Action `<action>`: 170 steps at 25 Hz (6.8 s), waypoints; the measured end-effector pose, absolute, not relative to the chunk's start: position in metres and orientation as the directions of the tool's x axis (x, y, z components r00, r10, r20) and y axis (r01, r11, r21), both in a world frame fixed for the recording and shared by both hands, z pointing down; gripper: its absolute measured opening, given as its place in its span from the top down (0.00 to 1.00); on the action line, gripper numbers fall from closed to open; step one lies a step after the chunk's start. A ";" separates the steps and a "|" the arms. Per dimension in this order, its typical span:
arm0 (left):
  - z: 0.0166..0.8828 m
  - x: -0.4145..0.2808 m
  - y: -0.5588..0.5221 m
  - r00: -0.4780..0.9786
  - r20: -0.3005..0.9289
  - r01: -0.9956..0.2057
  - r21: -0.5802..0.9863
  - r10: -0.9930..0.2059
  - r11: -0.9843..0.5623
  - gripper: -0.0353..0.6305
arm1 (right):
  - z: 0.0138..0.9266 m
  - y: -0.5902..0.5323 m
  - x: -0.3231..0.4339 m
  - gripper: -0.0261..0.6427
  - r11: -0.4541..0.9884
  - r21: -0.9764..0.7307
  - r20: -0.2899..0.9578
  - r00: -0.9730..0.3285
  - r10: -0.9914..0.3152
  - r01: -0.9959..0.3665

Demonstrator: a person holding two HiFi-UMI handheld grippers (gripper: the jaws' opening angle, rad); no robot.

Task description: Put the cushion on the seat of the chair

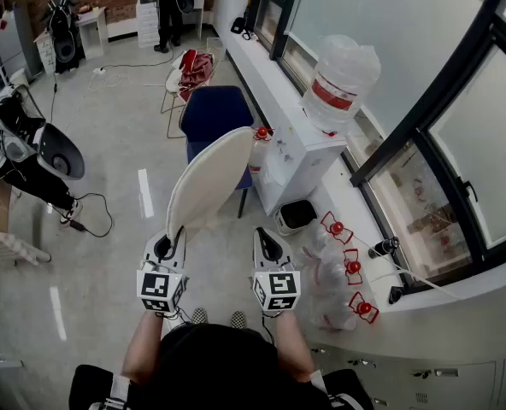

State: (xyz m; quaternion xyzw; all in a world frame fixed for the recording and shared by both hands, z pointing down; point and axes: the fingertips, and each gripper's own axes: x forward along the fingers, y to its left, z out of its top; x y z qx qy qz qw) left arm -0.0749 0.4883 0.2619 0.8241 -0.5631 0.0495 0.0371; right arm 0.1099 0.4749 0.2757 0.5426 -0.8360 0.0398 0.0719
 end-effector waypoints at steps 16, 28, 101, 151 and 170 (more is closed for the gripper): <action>0.272 -0.090 0.483 0.404 0.141 -0.914 0.017 -0.904 -0.405 0.88 | 0.281 0.477 0.094 0.92 0.365 0.002 0.162 -0.360 -0.919 -0.931; 0.283 -0.122 0.472 0.455 0.147 -0.890 0.033 -0.878 -0.455 0.88 | 0.296 0.479 0.056 0.92 0.329 -0.021 0.176 -0.327 -0.928 -0.944; 0.498 0.009 0.011 0.420 0.459 -0.906 0.160 -0.783 -0.392 0.88 | 0.503 0.008 0.156 0.92 0.423 -0.139 0.480 -0.434 -0.762 -0.896; 0.708 -0.004 -0.140 0.498 0.604 -0.866 0.307 -0.623 -0.395 0.88 | 0.675 -0.106 0.111 0.92 0.328 -0.230 0.677 -0.393 -0.623 -0.916; 0.751 -0.060 -0.158 0.403 0.657 -0.913 0.235 -0.638 -0.335 0.87 | 0.701 -0.129 0.069 0.92 0.369 -0.249 0.689 -0.432 -0.582 -0.895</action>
